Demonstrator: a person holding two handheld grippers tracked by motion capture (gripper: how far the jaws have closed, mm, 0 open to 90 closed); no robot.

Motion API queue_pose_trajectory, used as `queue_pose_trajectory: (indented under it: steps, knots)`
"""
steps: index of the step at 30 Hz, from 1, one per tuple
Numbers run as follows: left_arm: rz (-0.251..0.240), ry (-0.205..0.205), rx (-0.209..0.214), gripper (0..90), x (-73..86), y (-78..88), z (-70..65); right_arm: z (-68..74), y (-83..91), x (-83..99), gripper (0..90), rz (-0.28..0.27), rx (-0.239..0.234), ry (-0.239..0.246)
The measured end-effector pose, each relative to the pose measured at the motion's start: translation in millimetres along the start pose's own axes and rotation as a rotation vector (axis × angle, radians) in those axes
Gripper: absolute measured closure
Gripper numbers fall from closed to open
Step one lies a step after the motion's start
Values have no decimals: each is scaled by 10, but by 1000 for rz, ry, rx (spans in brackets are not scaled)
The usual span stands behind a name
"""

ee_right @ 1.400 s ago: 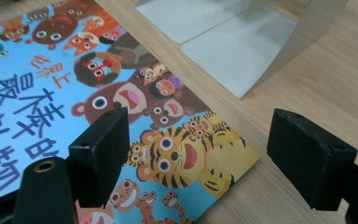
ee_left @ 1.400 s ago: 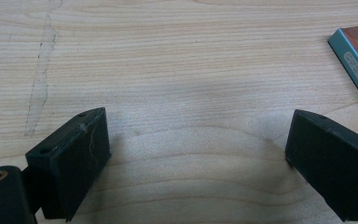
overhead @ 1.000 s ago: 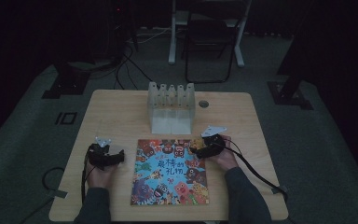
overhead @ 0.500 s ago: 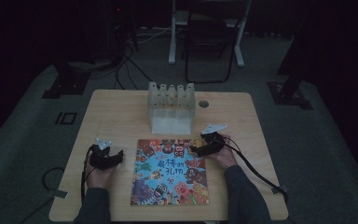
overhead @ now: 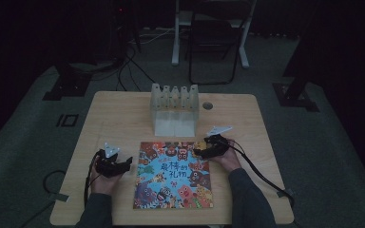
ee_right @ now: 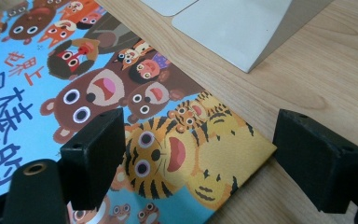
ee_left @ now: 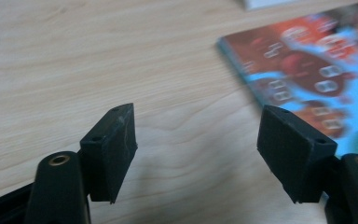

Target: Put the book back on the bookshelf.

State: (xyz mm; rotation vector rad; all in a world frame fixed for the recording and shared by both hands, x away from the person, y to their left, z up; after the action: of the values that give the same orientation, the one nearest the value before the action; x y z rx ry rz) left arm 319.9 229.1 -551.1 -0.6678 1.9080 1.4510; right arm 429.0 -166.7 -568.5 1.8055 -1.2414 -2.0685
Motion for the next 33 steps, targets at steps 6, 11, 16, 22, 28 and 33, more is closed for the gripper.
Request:
queue_pose_trajectory:
  steps: [6,11,16,22,28,33]
  knots:
    - [-28,-28,69,229,70,169,-132,-15,21,8,171,-21,-10,-27]
    - [-36,-42,112,192,150,309,-232,-22,55,-11,172,-39,-14,-40]
    - [-19,-69,148,183,246,405,-347,-30,107,-45,175,-59,-19,-46]
    - [-13,-101,195,174,349,485,-490,-44,153,-85,176,-76,-24,-52]
    - [2,-151,206,165,469,529,-652,-42,174,-117,176,-79,-23,-56]
    - [-13,-182,242,149,537,565,-787,-46,207,-149,176,-91,-26,-58]
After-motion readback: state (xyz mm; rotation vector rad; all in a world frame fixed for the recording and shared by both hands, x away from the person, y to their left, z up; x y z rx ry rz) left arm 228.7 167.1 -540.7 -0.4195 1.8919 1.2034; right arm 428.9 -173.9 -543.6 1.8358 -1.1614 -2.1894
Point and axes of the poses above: each handheld gripper's, and its own axes: y roughly backward along the jaws, x roughly out of its underside, z roughly to its left, the point moved 1 cm from there along -y, roughly forward along the jaws, and after that the axes turned 15 degrees about y, right-handed, at the moved point
